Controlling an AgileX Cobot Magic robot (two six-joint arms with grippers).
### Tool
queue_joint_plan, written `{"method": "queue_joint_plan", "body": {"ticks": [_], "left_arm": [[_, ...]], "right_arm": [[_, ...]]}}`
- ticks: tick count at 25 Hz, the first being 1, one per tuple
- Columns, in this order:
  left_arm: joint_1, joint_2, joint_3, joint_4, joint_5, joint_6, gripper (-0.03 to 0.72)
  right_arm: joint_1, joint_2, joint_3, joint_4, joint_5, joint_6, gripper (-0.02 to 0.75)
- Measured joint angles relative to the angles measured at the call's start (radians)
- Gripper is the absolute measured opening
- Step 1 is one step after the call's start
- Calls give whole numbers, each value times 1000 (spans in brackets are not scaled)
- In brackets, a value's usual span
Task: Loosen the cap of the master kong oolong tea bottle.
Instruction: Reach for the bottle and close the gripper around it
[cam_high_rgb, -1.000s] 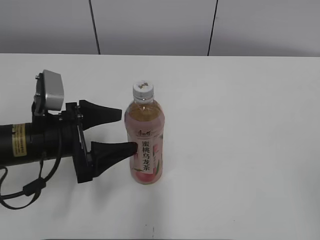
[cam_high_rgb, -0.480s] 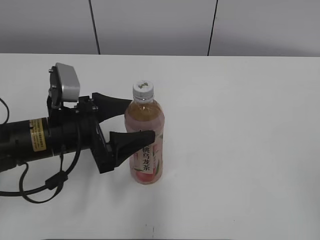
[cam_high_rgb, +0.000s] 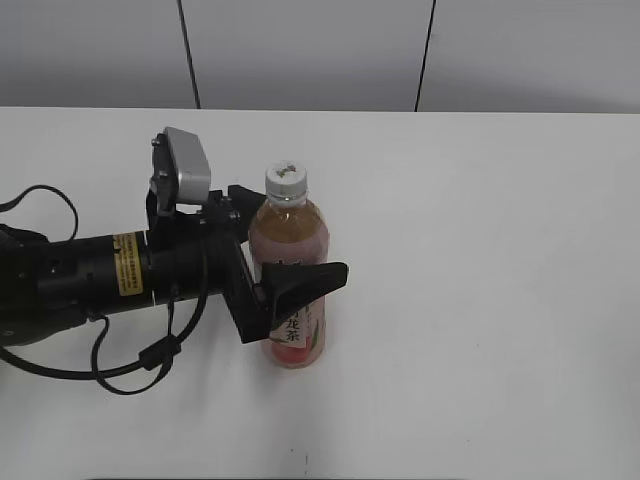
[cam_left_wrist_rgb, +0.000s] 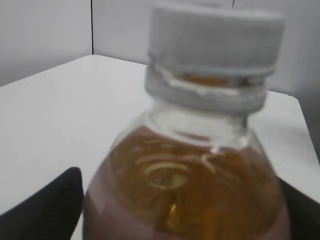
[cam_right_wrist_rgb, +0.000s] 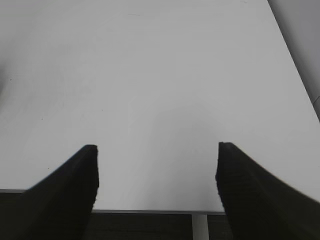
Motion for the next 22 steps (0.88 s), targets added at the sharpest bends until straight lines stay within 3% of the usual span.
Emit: {"method": "queue_joint_plan", "body": {"ticks": [6, 11, 22], "left_arm": [[0, 12, -1, -21, 1, 0, 566], [-2, 12, -1, -19, -4, 0, 444], [-2, 12, -2, 8, -4, 4, 441]], "right_arm": [[0, 0, 0, 0, 0, 0, 554], [0, 0, 0, 0, 0, 0, 554], [-1, 0, 0, 0, 0, 0, 554]]}}
